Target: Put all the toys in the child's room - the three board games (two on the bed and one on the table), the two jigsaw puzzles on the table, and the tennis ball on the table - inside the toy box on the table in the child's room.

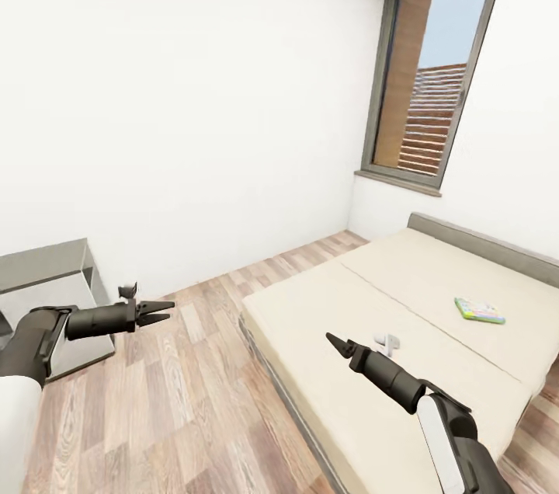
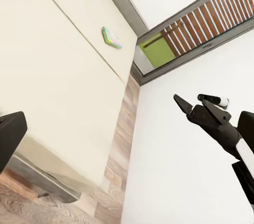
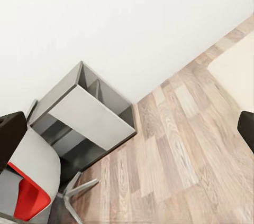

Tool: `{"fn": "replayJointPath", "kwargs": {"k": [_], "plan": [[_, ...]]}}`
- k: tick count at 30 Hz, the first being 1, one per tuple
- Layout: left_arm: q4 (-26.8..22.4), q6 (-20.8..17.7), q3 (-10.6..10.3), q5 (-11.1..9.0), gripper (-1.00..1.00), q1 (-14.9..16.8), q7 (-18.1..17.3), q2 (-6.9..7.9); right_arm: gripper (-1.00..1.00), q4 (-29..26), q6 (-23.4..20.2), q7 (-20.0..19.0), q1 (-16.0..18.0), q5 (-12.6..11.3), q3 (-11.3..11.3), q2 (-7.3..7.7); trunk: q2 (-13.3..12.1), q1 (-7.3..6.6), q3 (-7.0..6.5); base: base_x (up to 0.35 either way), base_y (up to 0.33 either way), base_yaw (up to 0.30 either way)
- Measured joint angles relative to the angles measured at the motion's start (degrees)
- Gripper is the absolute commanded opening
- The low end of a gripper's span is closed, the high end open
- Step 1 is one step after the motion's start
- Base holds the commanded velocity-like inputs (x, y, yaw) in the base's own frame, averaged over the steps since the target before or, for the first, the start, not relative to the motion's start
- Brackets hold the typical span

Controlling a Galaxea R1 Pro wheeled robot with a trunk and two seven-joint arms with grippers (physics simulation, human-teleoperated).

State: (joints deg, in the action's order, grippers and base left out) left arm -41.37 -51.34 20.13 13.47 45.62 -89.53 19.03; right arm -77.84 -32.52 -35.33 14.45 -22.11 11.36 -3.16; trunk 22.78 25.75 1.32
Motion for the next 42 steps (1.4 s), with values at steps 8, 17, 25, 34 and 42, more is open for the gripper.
{"fn": "replayJointPath", "kwargs": {"k": [8,17,25,34,42], "plan": [[-0.02,0.00,0.00,-0.02,1.00,0.00,0.00,0.01,1.00,0.00,0.00,-0.05,0.00,-0.01,0.05,0.08,0.01,0.01,0.00,-0.126,-0.176,0.291],[-0.02,0.00,0.00,-0.02,1.00,0.01,0.00,-0.01,1.00,-0.02,0.00,0.00,-0.01,0.04,0.09,0.00,0.00,0.01,0.00,-0.078,-0.094,0.174],[-0.06,0.00,0.00,-0.01,1.00,0.02,0.01,-0.01,1.00,0.00,0.02,-0.04,-0.01,-0.06,0.12,0.02,0.00,0.00,0.00,-0.022,-0.027,0.009],[-0.02,0.00,0.00,-0.01,1.00,0.02,0.01,-0.01,1.00,-0.19,-0.05,0.00,-0.09,-0.03,0.01,-0.29,0.00,0.00,0.00,-0.001,-0.001,0.000],[-0.01,0.00,0.00,-0.01,1.00,0.02,0.01,-0.01,1.00,-0.24,-0.09,0.04,-0.10,-0.01,0.01,-0.46,0.00,0.00,0.00,0.000,-0.014,0.000]]}}
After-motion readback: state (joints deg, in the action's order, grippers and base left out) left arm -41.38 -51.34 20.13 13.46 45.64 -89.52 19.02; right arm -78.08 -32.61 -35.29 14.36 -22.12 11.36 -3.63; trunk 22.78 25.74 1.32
